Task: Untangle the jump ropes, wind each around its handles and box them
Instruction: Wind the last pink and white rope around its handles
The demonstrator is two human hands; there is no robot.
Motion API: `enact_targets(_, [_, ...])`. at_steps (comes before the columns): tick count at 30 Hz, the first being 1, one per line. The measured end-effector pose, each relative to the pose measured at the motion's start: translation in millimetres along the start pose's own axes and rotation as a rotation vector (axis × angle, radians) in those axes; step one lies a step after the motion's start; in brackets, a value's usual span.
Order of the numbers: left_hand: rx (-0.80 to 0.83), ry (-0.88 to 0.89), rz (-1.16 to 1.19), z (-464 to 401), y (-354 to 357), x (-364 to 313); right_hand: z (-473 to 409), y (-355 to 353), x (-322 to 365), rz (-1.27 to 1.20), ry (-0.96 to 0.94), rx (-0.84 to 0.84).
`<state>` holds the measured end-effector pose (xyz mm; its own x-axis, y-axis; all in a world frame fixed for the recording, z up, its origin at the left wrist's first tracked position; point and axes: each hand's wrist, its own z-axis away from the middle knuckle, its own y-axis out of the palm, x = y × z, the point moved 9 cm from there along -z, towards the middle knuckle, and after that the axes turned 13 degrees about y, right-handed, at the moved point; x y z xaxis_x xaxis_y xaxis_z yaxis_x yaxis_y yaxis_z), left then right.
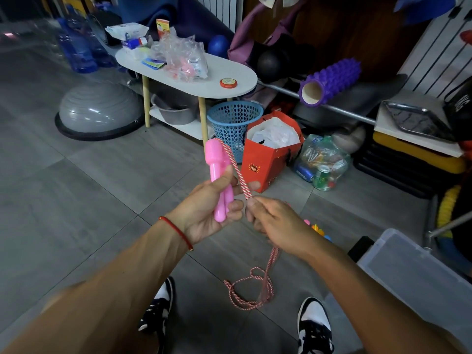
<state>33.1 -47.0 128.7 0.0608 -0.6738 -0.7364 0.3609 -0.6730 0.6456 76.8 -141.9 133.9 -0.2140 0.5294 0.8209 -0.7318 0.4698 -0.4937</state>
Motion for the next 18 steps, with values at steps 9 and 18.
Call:
enact_targets(9, [0.094, -0.07, -0.123, 12, 8, -2, 4, 0, -9, -0.065, 0.082, 0.192])
enact_targets(18, [-0.011, -0.172, -0.453, 12, -17, 12, 8, -22, -12, 0.307, -0.035, 0.009])
